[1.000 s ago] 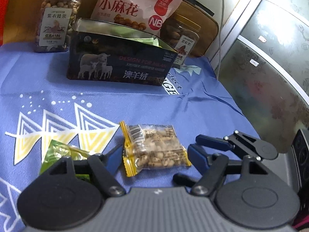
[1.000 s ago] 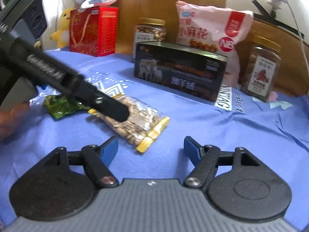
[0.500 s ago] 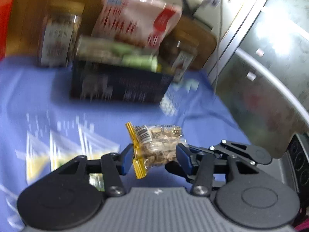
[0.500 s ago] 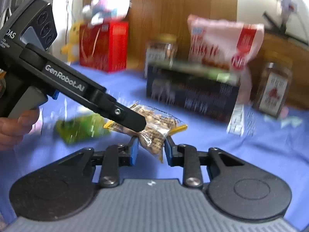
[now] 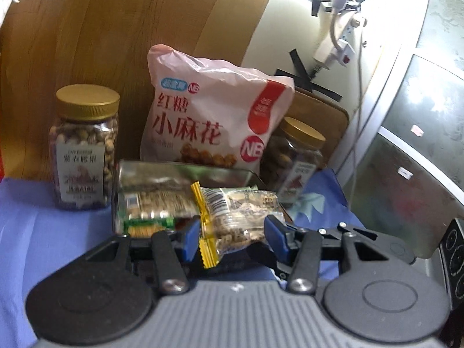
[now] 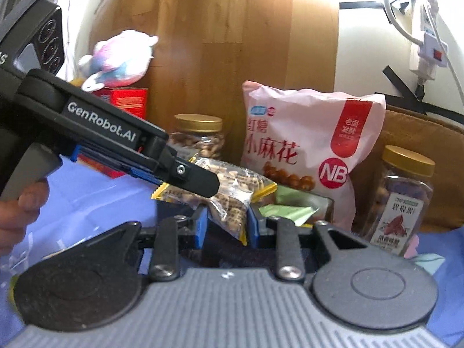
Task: Organize snacks
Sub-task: 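Carry the nut bag into the tin box and open the left gripper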
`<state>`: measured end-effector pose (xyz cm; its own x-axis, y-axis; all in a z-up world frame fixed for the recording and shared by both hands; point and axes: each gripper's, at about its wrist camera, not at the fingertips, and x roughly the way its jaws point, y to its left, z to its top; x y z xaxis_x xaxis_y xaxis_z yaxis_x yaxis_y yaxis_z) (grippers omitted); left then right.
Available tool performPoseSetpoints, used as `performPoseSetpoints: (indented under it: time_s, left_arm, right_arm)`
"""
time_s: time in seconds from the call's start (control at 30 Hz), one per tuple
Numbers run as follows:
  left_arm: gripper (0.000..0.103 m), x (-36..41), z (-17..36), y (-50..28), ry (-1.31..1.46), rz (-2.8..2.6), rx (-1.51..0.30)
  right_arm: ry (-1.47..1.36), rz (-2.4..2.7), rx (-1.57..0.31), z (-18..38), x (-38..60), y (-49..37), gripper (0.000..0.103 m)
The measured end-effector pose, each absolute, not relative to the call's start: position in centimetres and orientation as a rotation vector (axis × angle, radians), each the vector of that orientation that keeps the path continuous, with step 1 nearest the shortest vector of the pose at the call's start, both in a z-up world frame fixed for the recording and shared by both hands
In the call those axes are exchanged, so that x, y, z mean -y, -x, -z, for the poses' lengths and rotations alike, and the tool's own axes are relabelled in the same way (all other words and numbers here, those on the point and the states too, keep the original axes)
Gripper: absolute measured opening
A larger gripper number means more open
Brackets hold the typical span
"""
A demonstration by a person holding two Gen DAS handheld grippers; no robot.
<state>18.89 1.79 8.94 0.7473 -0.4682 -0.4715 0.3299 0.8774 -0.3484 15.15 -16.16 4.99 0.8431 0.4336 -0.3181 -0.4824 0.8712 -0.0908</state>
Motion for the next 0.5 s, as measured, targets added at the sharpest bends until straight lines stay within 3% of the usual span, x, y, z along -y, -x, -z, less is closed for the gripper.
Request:
performPoseSetpoints:
  time_s: [0.2,0.27,0.5]
  left_arm:
    - [0.050,-1.1,-8.3,-21.7,0.212,0.402,-0.585]
    - [0.055,-0.7,-8.0,-22.2,0.161,0.315,-0.572]
    - [0.059,-0.9,-7.4,-20.2,0.084,0.172,-0.556]
  right_arm:
    - [0.163,-0.451,-0.308,-3.9,16.1,-17.9,0.034]
    - [0.161,-0.404,-0.302,-3.4,16.2,-18.4,0.045]
    - [0.096,-0.366,-0.299,-3.7,18.1,-17.1,0.046]
